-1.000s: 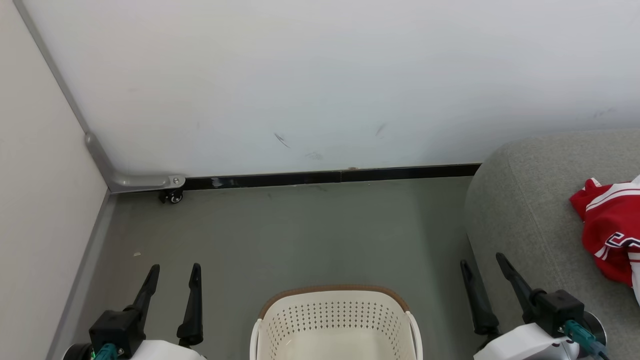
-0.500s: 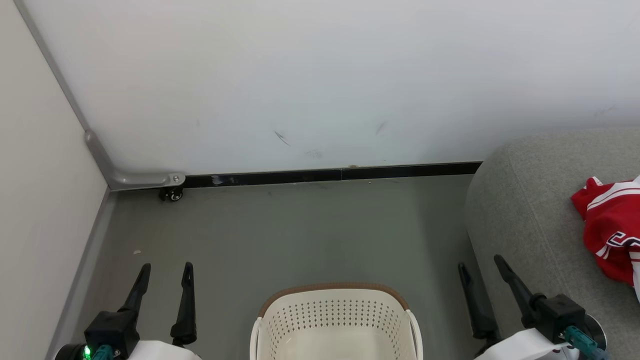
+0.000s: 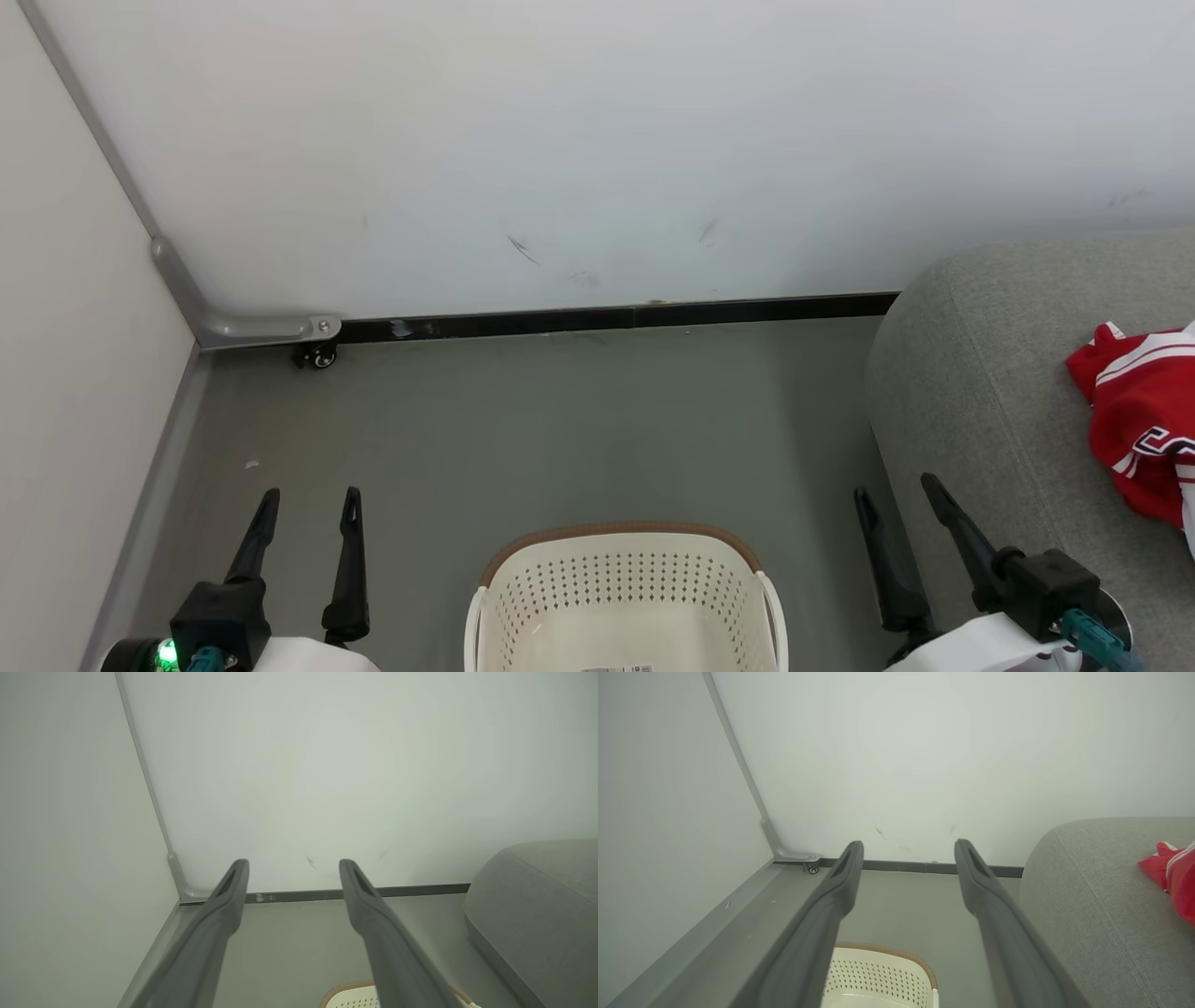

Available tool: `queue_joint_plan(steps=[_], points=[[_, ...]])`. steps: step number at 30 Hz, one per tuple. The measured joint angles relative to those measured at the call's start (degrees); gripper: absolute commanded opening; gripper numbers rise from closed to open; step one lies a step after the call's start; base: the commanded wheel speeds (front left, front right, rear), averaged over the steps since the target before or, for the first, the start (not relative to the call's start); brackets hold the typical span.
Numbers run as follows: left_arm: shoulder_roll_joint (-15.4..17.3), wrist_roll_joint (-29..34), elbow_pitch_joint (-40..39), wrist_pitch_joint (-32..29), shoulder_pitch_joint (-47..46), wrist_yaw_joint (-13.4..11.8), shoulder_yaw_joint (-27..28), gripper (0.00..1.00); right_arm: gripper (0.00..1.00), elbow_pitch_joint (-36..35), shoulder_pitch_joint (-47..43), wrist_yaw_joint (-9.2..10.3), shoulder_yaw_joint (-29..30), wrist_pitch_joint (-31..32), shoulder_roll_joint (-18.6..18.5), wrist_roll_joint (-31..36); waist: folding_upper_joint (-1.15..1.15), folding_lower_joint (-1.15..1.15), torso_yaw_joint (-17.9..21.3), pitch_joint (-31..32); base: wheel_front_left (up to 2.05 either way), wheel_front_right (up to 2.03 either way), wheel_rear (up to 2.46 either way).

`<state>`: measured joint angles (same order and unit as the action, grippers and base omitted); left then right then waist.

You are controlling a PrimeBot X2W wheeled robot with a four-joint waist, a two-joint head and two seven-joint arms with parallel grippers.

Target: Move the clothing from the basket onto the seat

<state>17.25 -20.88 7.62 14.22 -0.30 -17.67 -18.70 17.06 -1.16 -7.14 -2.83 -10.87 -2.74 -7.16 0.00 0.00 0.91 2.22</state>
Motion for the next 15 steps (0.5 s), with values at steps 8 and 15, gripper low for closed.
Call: queue_joint_plan(steps=[8,15], points=[[-0.04,0.71,0.92,0.00,0.00,-0.48,0.02,1.00,1.00,-1.11,-0.08,0.00,-0.09,0.30,0.00,-0.11,0.00,0.00,-0.03,-0.41,0.00,0.00,0.00],[-0.09,1.41,1.69,0.00,0.00,-0.49,-0.10,1.00,1.00,-1.97,-0.27,0.00,-0.04,0.79,0.00,-0.24,0.00,0.00,-0.07,-0.70,0.00,0.00,0.00]])
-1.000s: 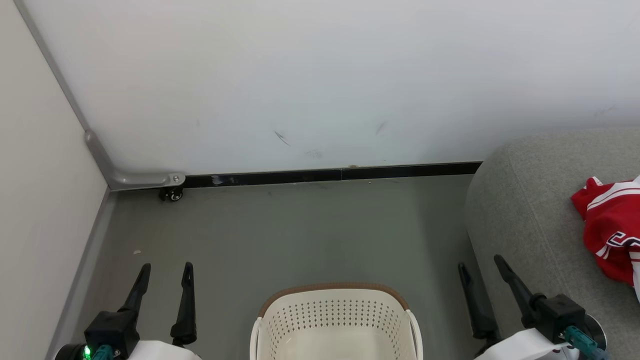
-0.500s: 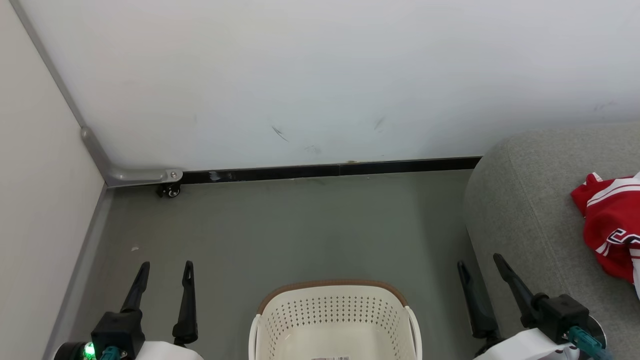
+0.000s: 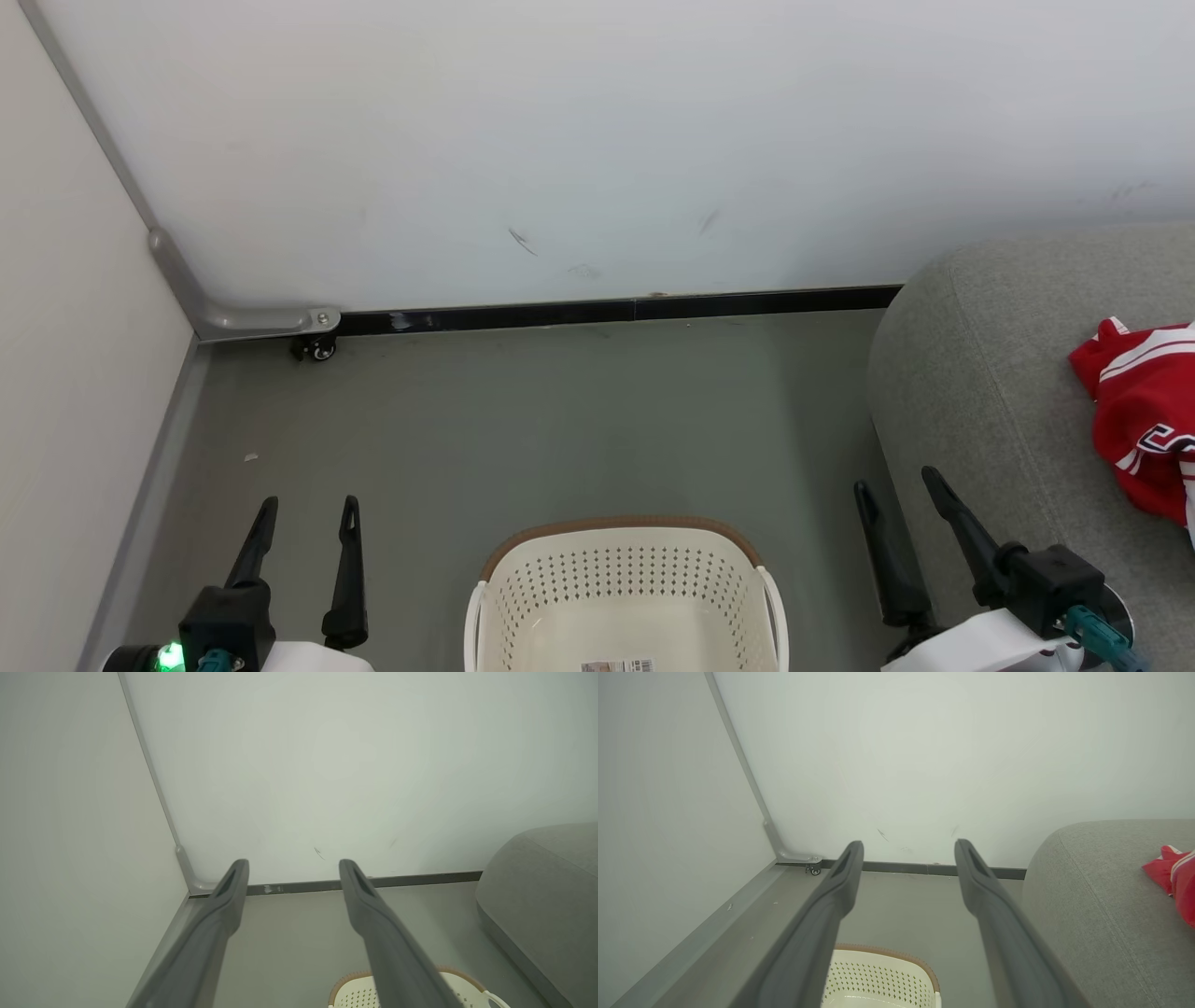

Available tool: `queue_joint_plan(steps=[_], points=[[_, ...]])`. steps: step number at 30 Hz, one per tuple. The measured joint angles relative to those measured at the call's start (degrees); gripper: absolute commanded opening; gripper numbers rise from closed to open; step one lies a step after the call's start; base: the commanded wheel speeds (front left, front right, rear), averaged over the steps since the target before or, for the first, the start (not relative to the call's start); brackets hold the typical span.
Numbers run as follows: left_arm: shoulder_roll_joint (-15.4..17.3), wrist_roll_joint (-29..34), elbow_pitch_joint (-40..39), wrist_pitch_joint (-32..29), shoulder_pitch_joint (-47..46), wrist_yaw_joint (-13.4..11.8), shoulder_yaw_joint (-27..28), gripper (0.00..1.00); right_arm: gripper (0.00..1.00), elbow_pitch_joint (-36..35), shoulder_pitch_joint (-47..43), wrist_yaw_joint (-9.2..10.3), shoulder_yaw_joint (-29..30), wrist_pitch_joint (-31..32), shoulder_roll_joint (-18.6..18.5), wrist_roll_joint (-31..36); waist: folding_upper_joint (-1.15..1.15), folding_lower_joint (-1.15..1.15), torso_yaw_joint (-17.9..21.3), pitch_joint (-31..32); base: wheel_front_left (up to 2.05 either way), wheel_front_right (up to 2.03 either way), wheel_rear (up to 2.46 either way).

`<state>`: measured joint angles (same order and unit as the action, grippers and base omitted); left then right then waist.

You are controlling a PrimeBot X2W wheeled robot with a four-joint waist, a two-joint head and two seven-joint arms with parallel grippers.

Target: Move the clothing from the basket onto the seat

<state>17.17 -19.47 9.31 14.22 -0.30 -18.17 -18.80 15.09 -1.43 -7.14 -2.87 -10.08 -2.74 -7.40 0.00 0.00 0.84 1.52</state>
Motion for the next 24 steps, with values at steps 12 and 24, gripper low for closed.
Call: queue_joint_plan(steps=[12,24], points=[[-0.46,0.48,0.85,0.00,-0.02,-0.05,0.01,1.00,1.00,-0.82,-0.09,0.00,0.00,0.51,0.00,0.00,0.00,0.00,-0.09,-0.24,0.00,0.00,0.00],[-0.78,0.48,1.72,0.00,-0.12,-0.04,0.14,1.00,1.00,-1.75,-1.10,0.00,-0.30,0.59,0.00,-0.02,0.00,0.00,-0.15,-0.30,0.00,0.00,0.00]])
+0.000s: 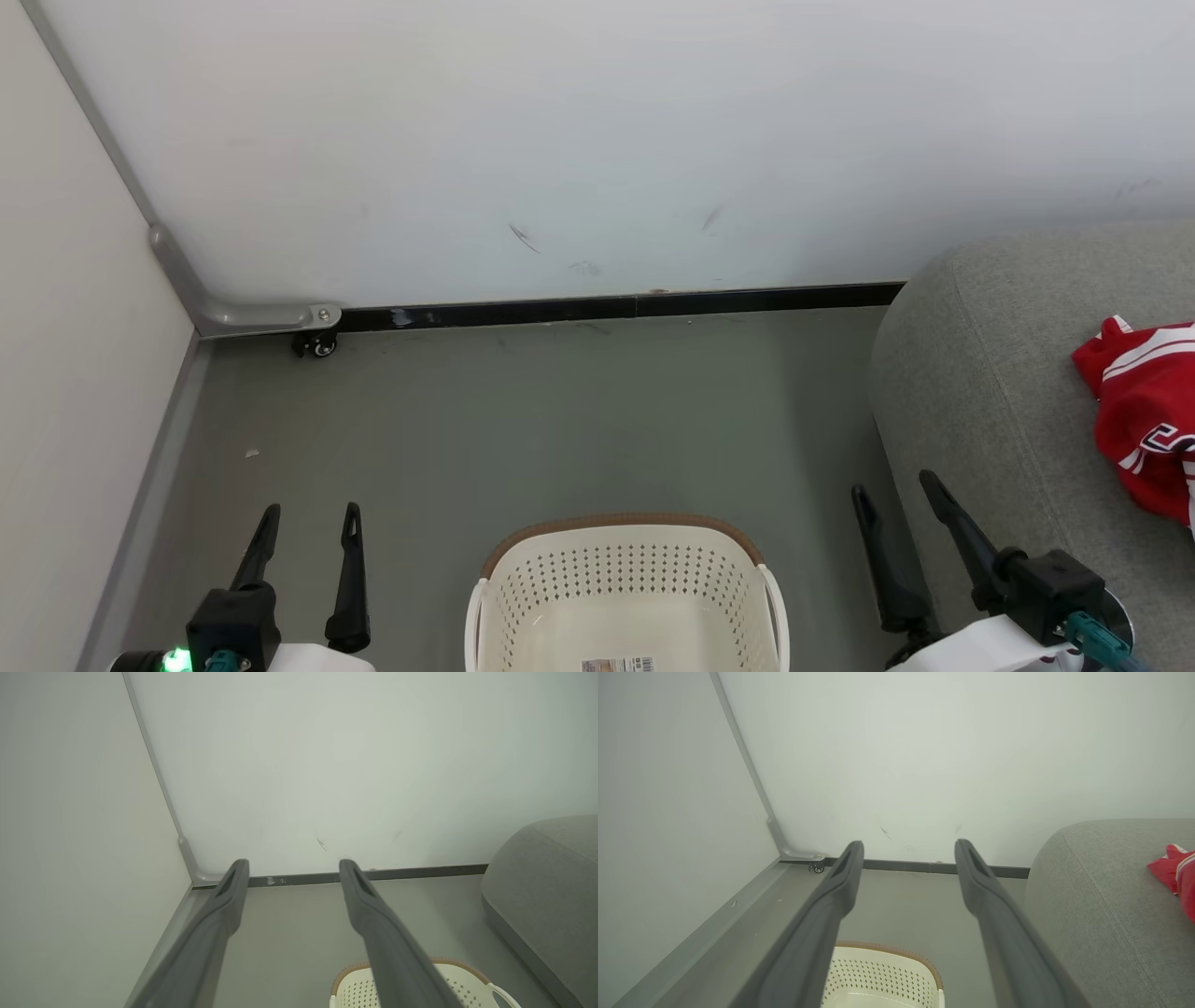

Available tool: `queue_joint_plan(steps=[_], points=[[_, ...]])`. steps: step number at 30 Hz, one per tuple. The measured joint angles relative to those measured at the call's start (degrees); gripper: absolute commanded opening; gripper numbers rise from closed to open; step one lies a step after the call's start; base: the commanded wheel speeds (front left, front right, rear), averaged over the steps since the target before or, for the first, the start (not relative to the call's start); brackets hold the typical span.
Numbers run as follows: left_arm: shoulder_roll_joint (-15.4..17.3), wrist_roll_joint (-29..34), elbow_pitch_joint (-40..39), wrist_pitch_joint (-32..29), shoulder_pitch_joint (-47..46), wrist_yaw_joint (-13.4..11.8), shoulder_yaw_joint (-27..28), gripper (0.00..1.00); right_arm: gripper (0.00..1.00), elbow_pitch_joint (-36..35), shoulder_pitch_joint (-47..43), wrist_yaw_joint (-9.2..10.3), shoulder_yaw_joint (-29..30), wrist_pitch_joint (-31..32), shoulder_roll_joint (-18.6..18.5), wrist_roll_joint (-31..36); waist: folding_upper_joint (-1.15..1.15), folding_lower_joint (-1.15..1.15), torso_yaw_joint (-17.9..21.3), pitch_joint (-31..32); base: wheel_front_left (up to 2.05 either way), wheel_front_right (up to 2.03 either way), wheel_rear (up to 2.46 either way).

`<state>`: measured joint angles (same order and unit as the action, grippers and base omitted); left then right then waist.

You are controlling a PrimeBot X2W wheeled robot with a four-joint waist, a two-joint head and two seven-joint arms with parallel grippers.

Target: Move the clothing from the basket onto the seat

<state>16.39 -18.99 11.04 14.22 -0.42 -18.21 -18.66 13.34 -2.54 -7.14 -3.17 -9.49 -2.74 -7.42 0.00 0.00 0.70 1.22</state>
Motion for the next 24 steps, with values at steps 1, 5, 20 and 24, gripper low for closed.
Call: queue_joint_plan(steps=[1,5,20,24], points=[[-0.03,0.00,0.04,0.00,-0.01,0.00,0.00,1.00,1.00,-0.01,-0.01,0.00,-0.01,0.00,0.00,0.00,0.00,0.00,0.01,-0.01,0.00,0.00,0.00],[-0.23,-0.01,0.48,-0.03,0.05,0.01,0.02,0.00,0.00,0.15,-0.04,0.01,-0.01,-0.03,0.00,0.03,0.00,0.00,0.04,-0.02,0.00,0.00,0.00],[-3.04,-5.83,2.64,-1.36,2.40,1.59,0.09,0.00,0.00,1.97,-2.43,0.09,-1.03,-0.09,0.29,-5.59,0.00,0.00,0.00,-0.19,0.00,0.00,0.00],[-3.77,-9.85,2.34,-2.02,2.40,2.20,1.09,0.00,0.00,1.40,-2.43,0.09,-1.05,-0.09,0.29,-9.73,0.00,0.00,-0.04,-0.27,0.00,0.00,0.00]])
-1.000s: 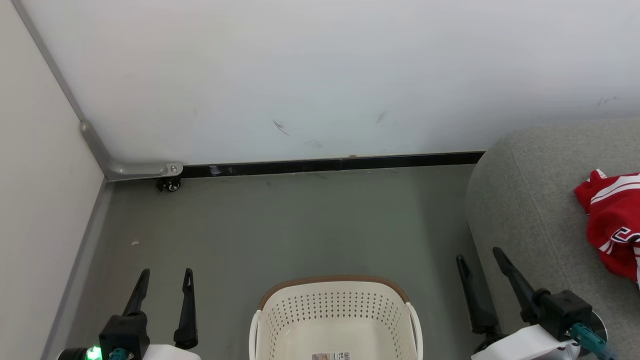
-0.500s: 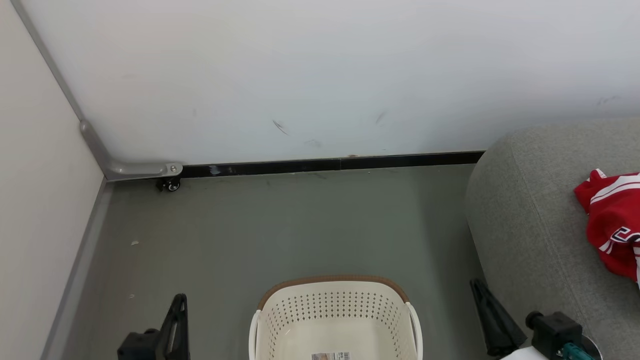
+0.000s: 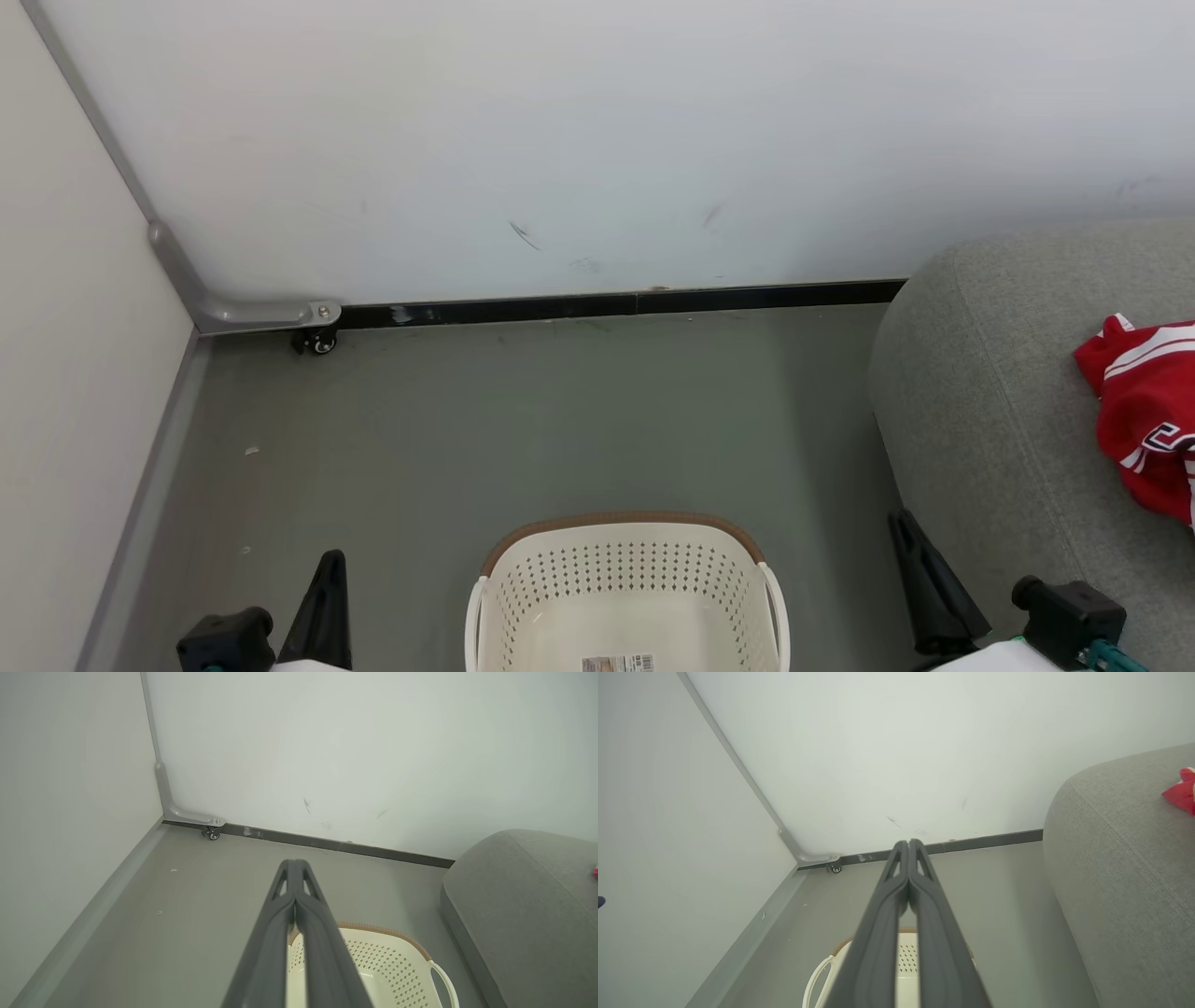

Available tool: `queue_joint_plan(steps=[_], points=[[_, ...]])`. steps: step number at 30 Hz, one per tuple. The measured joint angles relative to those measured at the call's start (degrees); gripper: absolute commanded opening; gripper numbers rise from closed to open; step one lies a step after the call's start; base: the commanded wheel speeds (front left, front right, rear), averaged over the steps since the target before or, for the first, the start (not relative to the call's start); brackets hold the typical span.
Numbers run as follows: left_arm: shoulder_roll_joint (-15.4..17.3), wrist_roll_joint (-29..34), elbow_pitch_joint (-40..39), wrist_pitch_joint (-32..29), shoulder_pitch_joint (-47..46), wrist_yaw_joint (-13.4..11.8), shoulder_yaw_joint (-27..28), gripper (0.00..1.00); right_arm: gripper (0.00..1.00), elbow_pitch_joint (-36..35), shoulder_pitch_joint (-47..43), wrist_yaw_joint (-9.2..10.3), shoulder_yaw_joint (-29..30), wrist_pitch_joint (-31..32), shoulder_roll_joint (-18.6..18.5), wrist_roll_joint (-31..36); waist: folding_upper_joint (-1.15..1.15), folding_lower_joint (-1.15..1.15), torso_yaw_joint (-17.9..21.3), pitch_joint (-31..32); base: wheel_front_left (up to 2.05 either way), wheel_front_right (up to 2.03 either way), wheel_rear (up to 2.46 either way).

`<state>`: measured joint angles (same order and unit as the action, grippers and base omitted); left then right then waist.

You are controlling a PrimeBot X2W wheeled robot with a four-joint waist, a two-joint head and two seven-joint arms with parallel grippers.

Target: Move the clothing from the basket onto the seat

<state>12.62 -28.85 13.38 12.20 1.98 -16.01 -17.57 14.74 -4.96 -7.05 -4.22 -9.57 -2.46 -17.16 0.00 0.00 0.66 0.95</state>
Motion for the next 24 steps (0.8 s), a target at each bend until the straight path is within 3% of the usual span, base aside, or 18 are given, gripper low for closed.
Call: queue_joint_plan(steps=[8,24], points=[[-0.74,-6.06,-0.52,-1.69,0.01,2.07,1.98,0.00,0.00,-0.21,0.05,0.00,0.94,1.04,0.01,-8.75,0.00,0.13,-0.08,-0.05,0.00,0.00,0.00],[-2.44,-18.00,-0.96,-4.74,0.00,6.10,5.77,0.00,0.00,-0.54,0.35,0.00,2.22,3.20,-0.76,-23.30,0.00,0.91,-0.22,0.42,0.00,0.00,0.00]])
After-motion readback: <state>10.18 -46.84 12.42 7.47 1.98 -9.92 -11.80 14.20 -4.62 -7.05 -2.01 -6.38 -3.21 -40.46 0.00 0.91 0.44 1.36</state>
